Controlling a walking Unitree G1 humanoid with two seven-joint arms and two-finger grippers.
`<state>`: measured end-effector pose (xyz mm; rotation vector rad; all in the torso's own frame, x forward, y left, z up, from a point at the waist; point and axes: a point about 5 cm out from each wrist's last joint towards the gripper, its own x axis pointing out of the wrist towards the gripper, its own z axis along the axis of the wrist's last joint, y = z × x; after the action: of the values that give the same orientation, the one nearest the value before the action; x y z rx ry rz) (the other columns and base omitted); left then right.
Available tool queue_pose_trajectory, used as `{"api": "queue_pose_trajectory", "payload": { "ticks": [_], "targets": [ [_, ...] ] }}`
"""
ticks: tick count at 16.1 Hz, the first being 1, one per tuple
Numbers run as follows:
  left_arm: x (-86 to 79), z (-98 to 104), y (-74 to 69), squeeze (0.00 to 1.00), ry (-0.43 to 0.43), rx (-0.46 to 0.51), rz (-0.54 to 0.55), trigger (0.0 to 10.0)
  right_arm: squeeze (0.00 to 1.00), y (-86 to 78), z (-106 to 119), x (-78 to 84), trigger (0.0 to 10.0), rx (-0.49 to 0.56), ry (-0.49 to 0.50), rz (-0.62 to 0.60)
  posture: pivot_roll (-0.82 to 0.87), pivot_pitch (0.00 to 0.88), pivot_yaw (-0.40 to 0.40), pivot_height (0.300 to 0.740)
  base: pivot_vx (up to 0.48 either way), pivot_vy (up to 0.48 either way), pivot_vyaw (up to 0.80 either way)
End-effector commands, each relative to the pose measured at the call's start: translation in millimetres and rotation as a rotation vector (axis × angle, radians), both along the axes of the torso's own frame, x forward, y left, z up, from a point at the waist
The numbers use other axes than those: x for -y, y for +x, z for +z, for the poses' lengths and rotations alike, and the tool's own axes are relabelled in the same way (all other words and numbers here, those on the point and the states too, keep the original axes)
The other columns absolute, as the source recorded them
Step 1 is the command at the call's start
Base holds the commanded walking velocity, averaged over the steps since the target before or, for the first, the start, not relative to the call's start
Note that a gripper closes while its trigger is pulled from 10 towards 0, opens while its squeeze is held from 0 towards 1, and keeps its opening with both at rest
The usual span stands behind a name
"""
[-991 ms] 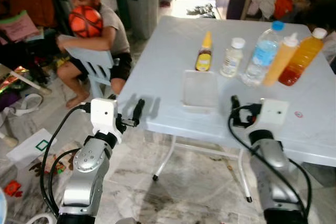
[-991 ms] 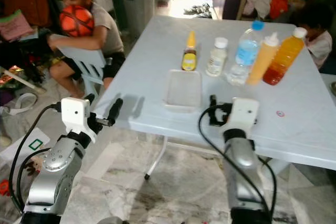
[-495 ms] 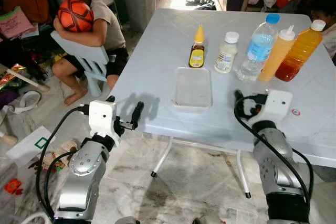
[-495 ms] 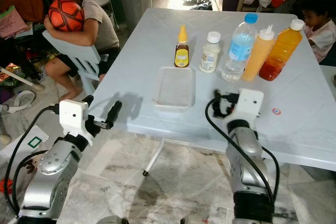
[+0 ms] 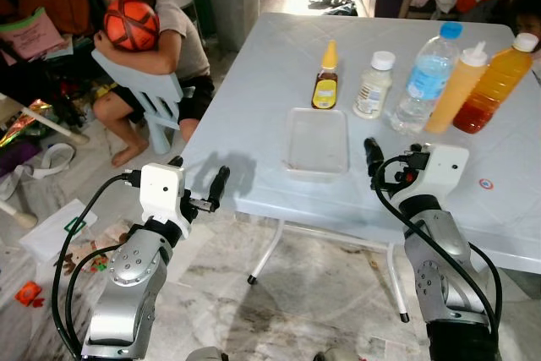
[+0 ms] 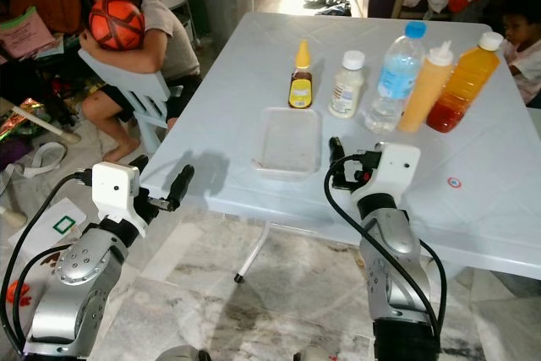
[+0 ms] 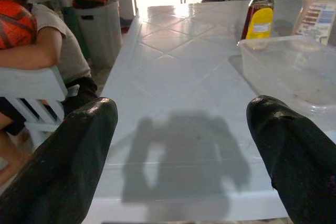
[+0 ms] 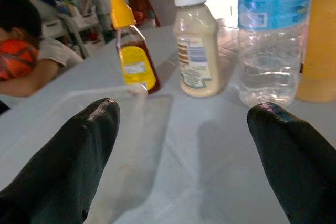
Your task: Restocking fridge
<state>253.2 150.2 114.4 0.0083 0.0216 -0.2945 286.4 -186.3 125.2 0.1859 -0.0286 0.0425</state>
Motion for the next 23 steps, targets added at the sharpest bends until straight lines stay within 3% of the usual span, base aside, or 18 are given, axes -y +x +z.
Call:
{"api": "queue_pose_trajectory", "payload": {
  "ticks": [1, 9, 10, 18, 19, 20, 21, 23],
  "targets": [
    [-3.2, 1, -1.6, 0.00, 0.029, -0.004, -0.007, 10.0, 0.00, 8.1, -5, -6.6, 10.0, -0.031, 0.048, 0.061, 0.03, 0.027, 0.059, 0.740, 0.000, 0.000, 0.00],
    [-18.2, 3, -10.8, 0.00, 0.106, -0.018, -0.016, 10.0, 0.00, 40.6, -7, -25.5, 10.0, -0.075, 0.234, 0.252, 0.10, 0.044, 0.071, 0.740, 0.000, 0.000, 0.00],
    [-21.0, 4, -11.5, 0.00, 0.133, -0.017, -0.030, 10.0, 0.00, 45.6, -12, -28.8, 10.0, -0.114, 0.329, 0.275, 0.11, 0.043, 0.076, 0.740, 0.000, 0.000, 0.00],
    [-18.5, 6, -13.4, 0.00, 0.178, -0.009, -0.086, 10.0, 0.00, 46.0, -24, -30.1, 10.0, -0.157, 0.446, 0.282, 0.13, 0.036, 0.099, 0.740, 0.000, 0.000, 0.00],
    [-17.7, 6, -13.1, 0.00, 0.180, -0.008, -0.091, 10.0, 0.00, 47.2, -24, -28.9, 7.8, -0.160, 0.475, 0.271, 0.13, 0.035, 0.099, 0.740, 0.000, 0.000, 0.00],
    [-17.5, 6, -13.0, 0.00, 0.181, -0.007, -0.093, 10.0, 0.00, 47.8, -24, -28.3, 7.8, -0.163, 0.489, 0.265, 0.13, 0.035, 0.099, 0.740, 0.000, 0.000, 0.00],
    [-17.5, 6, -13.1, 0.00, 0.183, -0.008, -0.096, 10.0, 0.00, 50.8, -25, -25.9, 0.0, -0.168, 0.520, 0.248, 0.13, 0.036, 0.099, 0.740, 0.000, 0.000, 0.00],
    [-17.5, 5, -13.6, 0.00, 0.186, -0.012, -0.099, 10.0, 0.00, 56.2, -25, -25.4, 0.0, -0.177, 0.565, 0.248, 0.13, 0.036, 0.099, 0.740, 0.000, 0.000, 0.00]
  ]
}}
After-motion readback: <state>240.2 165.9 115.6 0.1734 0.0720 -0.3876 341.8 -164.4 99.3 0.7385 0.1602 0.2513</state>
